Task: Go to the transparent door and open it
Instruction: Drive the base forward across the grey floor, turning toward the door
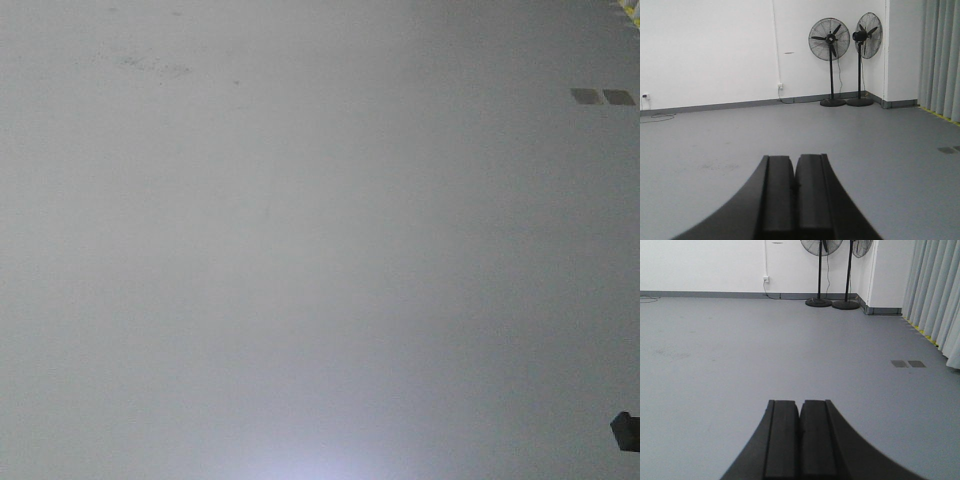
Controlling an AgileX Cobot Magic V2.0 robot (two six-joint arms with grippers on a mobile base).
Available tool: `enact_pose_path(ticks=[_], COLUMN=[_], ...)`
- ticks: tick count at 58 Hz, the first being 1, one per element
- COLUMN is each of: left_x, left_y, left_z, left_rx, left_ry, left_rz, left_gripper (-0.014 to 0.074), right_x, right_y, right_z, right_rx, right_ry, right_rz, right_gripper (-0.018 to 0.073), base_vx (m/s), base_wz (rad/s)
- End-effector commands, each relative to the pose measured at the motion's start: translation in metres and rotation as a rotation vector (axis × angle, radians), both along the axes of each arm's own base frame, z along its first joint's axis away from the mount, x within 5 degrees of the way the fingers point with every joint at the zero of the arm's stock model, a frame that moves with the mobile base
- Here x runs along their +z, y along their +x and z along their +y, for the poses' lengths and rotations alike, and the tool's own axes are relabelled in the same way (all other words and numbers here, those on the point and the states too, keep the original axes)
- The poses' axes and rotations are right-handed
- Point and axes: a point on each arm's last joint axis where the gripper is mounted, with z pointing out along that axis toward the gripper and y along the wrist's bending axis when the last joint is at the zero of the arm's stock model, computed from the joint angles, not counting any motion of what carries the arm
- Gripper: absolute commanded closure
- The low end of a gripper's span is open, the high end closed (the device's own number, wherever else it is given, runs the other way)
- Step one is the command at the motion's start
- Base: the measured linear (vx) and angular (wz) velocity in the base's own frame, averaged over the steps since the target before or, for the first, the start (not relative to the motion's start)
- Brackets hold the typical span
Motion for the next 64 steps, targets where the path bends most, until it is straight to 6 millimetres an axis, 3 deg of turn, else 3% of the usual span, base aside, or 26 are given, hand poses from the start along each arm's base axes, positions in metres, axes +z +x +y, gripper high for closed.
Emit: enact_pose_path(ticks=[1, 64], left_x=[-0.0023, -0.0023], left_y=[-0.0003, -0.0003], left_z=[-0.0002, -0.0002], left_rx=[-0.006, -0.006], left_ry=[-0.026, -0.026], left_rz=[-0.061, -0.061], left_gripper=[0.0602, 0.0602], right_x=[0.004, 0.0039], right_y=[-0.0001, -0.0001], right_z=[0.0003, 0.0003], right_rx=[0.001, 0.001], right_ry=[-0.006, -0.006], right_rz=[-0.086, -0.086], right_gripper=[0.0564, 0.0564], base_vx=[0.49, 0.52], base_wz=[0.03, 0.17])
